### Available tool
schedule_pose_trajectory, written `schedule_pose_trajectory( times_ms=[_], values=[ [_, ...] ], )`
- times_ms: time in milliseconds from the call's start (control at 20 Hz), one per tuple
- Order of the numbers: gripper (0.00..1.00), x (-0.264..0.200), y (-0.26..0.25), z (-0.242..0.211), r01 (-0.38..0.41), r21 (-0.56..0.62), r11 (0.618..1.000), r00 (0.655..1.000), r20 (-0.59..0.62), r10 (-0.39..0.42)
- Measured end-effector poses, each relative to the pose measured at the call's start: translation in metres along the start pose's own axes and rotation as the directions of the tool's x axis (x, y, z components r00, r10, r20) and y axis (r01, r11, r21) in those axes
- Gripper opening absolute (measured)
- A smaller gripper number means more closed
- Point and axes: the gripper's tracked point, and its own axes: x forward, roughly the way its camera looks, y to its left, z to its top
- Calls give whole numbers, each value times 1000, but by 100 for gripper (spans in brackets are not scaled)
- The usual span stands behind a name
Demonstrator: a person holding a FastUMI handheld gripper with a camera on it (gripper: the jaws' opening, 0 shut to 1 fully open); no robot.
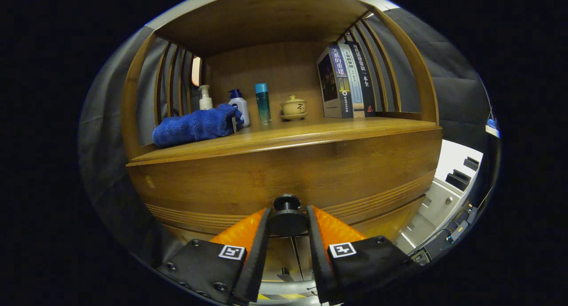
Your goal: Pull open the drawer, take out the items inside it, and place them on the countertop above the cabinet.
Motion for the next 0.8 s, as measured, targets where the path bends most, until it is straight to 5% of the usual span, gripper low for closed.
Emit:
schedule_pose_trajectory(
  times_ms=[750, 800],
  values=[
    [43, -13, -3, -24, 18, -49, 999, 999, -33, -19],
    [32, -27, -31, -58, 121, -94, 988, 980, -147, -134]
  ],
)
